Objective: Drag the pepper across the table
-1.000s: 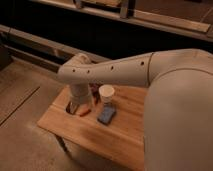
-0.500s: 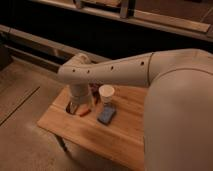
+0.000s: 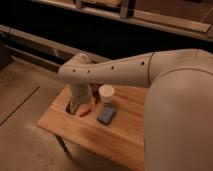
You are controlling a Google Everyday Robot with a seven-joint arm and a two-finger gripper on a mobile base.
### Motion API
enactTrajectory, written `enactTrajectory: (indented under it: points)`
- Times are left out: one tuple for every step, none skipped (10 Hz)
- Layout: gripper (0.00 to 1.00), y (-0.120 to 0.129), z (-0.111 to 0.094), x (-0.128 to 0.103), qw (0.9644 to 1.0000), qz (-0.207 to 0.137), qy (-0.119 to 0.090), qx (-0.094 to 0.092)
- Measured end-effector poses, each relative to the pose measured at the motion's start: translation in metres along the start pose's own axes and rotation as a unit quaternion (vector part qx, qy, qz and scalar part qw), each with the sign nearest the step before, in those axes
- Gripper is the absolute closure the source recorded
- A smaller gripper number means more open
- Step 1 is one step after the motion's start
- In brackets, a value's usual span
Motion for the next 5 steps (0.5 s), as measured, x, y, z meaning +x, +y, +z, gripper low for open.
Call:
enactTrajectory:
  points:
    - [0.35,0.001,-0.003,-0.005,0.9994,0.031,-0.004,-0.015]
    - [0.35,0.002,-0.006,-0.013,0.997,0.067,-0.009,-0.036]
    - [0.35,-0.002,-0.009,-0.028,0.9892,0.127,-0.014,-0.07]
    - [0.35,-0.005,-0.009,-0.037,0.9832,0.159,-0.015,-0.087]
    - [0.35,-0.016,-0.005,-0.053,0.9693,0.217,-0.013,-0.115]
